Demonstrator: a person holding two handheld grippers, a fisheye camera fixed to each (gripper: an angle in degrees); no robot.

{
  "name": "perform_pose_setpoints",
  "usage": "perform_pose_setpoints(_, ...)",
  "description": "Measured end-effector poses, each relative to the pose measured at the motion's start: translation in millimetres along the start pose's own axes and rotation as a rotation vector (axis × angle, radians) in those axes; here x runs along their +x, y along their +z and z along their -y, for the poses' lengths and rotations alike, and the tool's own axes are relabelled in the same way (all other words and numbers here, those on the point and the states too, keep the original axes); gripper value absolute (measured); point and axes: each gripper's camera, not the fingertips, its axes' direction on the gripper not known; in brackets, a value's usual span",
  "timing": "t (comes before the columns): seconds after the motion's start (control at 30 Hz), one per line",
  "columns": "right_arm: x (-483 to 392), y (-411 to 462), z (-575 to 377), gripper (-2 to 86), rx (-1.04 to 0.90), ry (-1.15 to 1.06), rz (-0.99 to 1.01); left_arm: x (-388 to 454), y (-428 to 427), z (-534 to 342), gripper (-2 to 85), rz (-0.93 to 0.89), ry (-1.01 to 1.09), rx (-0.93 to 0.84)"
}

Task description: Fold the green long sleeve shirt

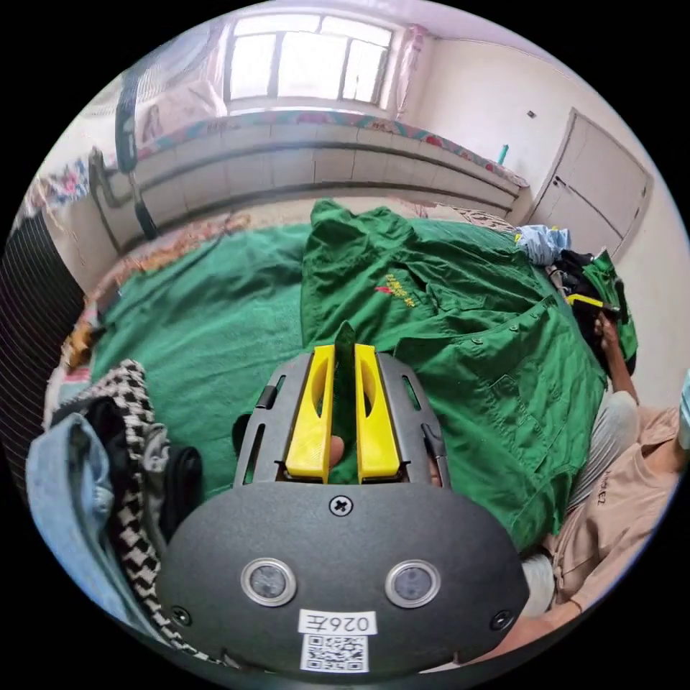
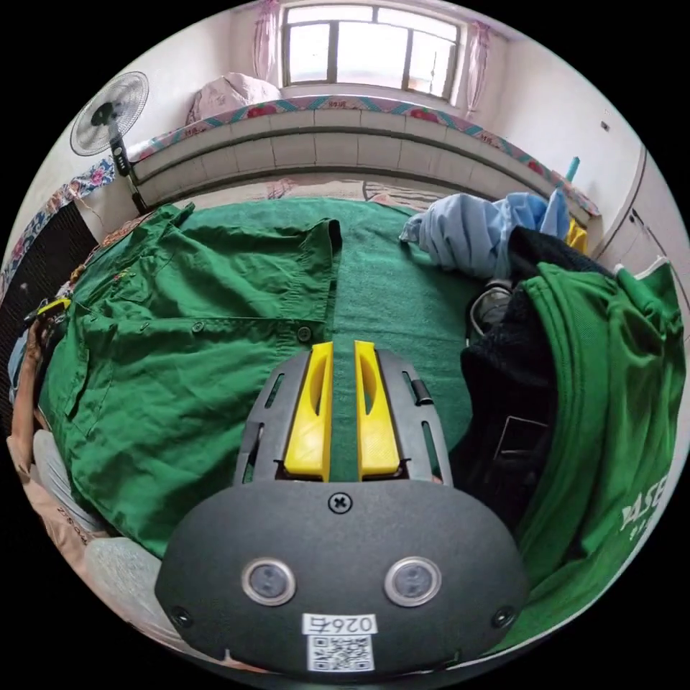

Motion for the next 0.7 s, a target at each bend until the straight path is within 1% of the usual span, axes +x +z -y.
perform_pose_setpoints(0.07,-46.7,-34.3,19.4,-0.2,0.066,-0.117,0.015,50.5,-35.3,20.6,2.4,0.07,0.085,0.11)
perform_pose_setpoints(0.13,-92.8,-43.2,41.4,-0.7,0.081,-0.24,0.067,95.8,-41.2,39.7,0.9,0.066,0.185,0.165)
perform_pose_setpoints(0.17,-125.3,-41.0,57.4,-0.9,0.072,-0.325,0.102,125.0,-33.7,54.3,0.4,0.05,0.26,0.141)
perform_pose_setpoints(0.2,-140.5,-37.7,65.1,-1.0,0.065,-0.364,0.115,139.5,-27.0,61.0,0.3,0.042,0.302,0.122)
perform_pose_setpoints(0.23,-167.5,-26.3,79.2,-1.2,0.039,-0.436,0.125,163.8,-9.8,71.3,0.0,0.05,0.395,0.067)
perform_pose_setpoints(0.3,-195.6,1.8,94.6,-1.4,-0.034,-0.55,0.069,181.8,24.9,78.2,-0.2,0.17,0.501,-0.051)
perform_pose_setpoints(0.33,-201.0,24.0,100.4,-1.4,-0.091,-0.604,-0.025,174.3,49.4,78.3,-0.3,0.294,0.516,-0.15)
perform_pose_setpoints(0.37,-193.6,40.0,103.2,-1.4,-0.112,-0.622,-0.092,150.8,66.1,75.8,-0.3,0.351,0.496,-0.25)
perform_pose_setpoints(0.4,-185.7,42.0,104.4,-1.4,-0.1,-0.62,-0.077,135.4,67.8,73.9,-0.3,0.347,0.47,-0.276)
perform_pose_setpoints(0.43,-163.1,36.2,109.5,-1.4,-0.058,-0.569,-0.003,99.4,56.7,70.6,-0.3,0.292,0.37,-0.268)
perform_pose_setpoints(0.47,-137.9,33.9,116.6,-1.4,-0.074,-0.509,0.02,60.1,36.3,67.4,-0.1,0.188,0.255,-0.243)
perform_pose_setpoints(0.5,-125.6,32.6,119.3,-1.4,-0.082,-0.488,0.037,40.0,25.8,65.4,0.0,0.136,0.191,-0.233)
perform_pose_setpoints(0.53,-100.6,28.1,123.1,-1.3,-0.081,-0.438,0.088,4.3,5.0,59.8,0.1,0.002,0.085,-0.203)
perform_pose_setpoints(0.57,-77.8,25.4,125.9,-1.2,-0.092,-0.391,0.116,-25.3,-15.2,52.9,-0.3,-0.082,-0.017,-0.186)
perform_pose_setpoints(0.6,-67.2,23.8,127.0,-1.2,-0.097,-0.372,0.125,-37.2,-27.8,47.1,-0.5,-0.052,-0.067,-0.172)
perform_pose_setpoints(0.63,-47.1,18.9,128.1,-1.1,-0.1,-0.334,0.138,-53.5,-56.1,33.3,-0.7,0.041,-0.135,-0.122)
perform_pose_setpoints(0.67,-29.2,13.9,128.3,-1.0,-0.104,-0.294,0.122,-66.5,-84.8,18.3,-0.8,0.083,-0.201,-0.078)
perform_pose_setpoints(0.7,-21.8,11.6,127.9,-1.0,-0.112,-0.286,0.114,-71.2,-98.3,11.4,-0.9,0.084,-0.235,-0.055)
